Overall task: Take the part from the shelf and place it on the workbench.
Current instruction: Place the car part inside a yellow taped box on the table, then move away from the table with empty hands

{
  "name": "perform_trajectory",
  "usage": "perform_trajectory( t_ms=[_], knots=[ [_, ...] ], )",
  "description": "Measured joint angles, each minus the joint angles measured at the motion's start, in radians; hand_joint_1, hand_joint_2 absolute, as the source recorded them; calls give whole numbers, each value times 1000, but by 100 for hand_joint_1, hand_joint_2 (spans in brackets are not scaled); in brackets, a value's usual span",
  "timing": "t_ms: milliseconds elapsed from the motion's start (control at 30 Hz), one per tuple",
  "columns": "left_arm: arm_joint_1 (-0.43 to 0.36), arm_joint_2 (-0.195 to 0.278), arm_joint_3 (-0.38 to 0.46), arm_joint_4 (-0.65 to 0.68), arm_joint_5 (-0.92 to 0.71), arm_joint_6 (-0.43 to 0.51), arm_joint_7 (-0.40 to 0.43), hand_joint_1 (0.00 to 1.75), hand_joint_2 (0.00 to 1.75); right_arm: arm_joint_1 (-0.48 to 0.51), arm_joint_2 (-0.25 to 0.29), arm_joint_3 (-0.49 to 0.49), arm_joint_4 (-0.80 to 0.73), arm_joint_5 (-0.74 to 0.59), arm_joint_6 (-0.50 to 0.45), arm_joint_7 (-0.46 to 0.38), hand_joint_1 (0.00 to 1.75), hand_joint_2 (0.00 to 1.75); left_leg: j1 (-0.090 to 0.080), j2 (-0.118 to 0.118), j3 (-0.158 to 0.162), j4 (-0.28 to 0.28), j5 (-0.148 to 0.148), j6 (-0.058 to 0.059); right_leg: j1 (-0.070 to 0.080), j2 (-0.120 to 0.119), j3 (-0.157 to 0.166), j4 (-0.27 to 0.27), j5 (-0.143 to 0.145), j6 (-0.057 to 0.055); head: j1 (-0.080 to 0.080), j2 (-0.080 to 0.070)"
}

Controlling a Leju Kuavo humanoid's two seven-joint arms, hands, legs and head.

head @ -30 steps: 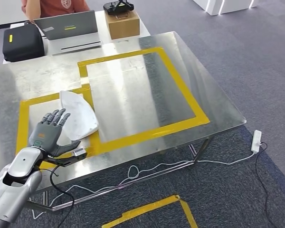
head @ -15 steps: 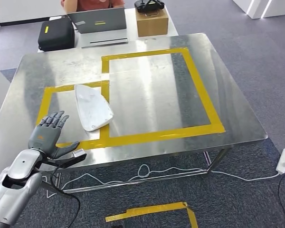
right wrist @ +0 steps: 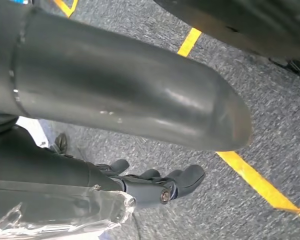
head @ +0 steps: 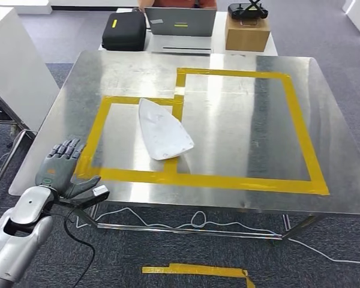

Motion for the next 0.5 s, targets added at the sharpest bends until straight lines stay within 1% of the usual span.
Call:
perform_trajectory(
  t_ms=[33, 67, 100, 133, 167, 200, 267, 300, 333, 367, 400, 433, 467, 500],
  knots=[
    [2, -1, 0, 0, -1, -1, 0, 0, 0, 1, -1, 0, 0, -1, 0, 0, 0, 0, 0, -9, 1, 0, -1, 0, 0, 1, -8, -3, 20, 1, 0, 0],
    [3, -2, -1, 0, -2, -2, 1, 0, 0, 1, -1, 0, 0, -2, 0, 0, 0, 0, 1, -17, 4, 1, -2, -1, -2, 1, 4, -47, 58, 2, 0, 0],
    [4, -2, -1, 0, -3, -2, 1, 0, 0, 0, -2, 0, 0, -2, 0, 0, 0, 0, 2, -24, 6, 2, -4, -4, -4, 4, 29, -113, 100, 3, 0, 0],
    [3, -2, 0, 0, -4, -2, 1, 0, 0, -1, -2, 0, 0, -3, 0, 0, 0, 0, 1, -29, 7, 5, -7, -9, -6, 10, 56, -179, 130, 3, 1, 0],
    [3, -2, 0, 0, -4, -3, 1, 0, 0, -2, -2, 0, -1, -3, 0, 0, 0, 0, -1, -34, 6, 8, -9, -14, -8, 17, 79, -227, 148, -1, 0, 0],
    [3, -2, 0, 0, -4, -3, 1, 0, 0, -3, -2, 0, -1, -3, 0, 0, 0, 0, -2, -37, 3, 11, -10, -19, -8, 23, 91, -251, 152, -5, -1, 0],
    [3, -1, 0, 0, -4, -3, 2, 0, 0, -3, -2, 0, -1, -3, 1, 0, 0, 0, -1, -40, 0, 11, -8, -30, -6, 25, 96, -258, 150, -19, -2, 0],
    [3, -1, 0, 0, -4, -3, 2, 0, 0, -3, -2, 0, -2, -3, 0, 0, 0, 0, 1, -38, -1, 13, -11, -34, -6, 23, 97, -261, 153, -26, -1, 0],
    [3, 0, 1, 0, -4, -3, 2, 0, 0, -3, -3, 0, -2, -3, 0, 0, 0, 0, 2, -31, -6, 26, -22, -39, -7, 21, 99, -264, 155, -33, -3, 0],
    [2, 0, 1, 0, -4, -3, 2, 0, 0, -3, -3, -1, -2, -3, 0, 0, 0, 0, 2, -21, -19, 57, -43, -44, -8, 18, 100, -267, 156, -39, -5, 0],
    [1, 0, 1, 0, -4, -3, 2, 0, 0, -3, -3, 0, -2, -3, 0, 0, 0, 0, 4, -10, -41, 106, -72, -49, -8, 14, 102, -269, 157, -44, -7, 0],
    [1, 0, 1, 0, -4, -3, 2, 0, 0, -2, -3, 0, -2, -3, 0, 0, 0, 0, 5, -1, -71, 170, -104, -53, -8, 11, 102, -269, 156, -47, -8, 0],
    [2, 0, 1, 0, -4, -3, 2, 0, 0, -1, -3, 0, -2, -3, 0, 0, 0, 0, 7, 3, -101, 231, -129, -56, -7, 7, 102, -269, 155, -49, -8, 0],
    [5, 0, 1, 0, -4, -3, 2, 0, 0, 0, -3, 0, -2, -3, 0, 0, 0, 0, 9, 4, -121, 272, -139, -57, -6, 3, 102, -269, 155, -49, -8, 0]
  ],
)
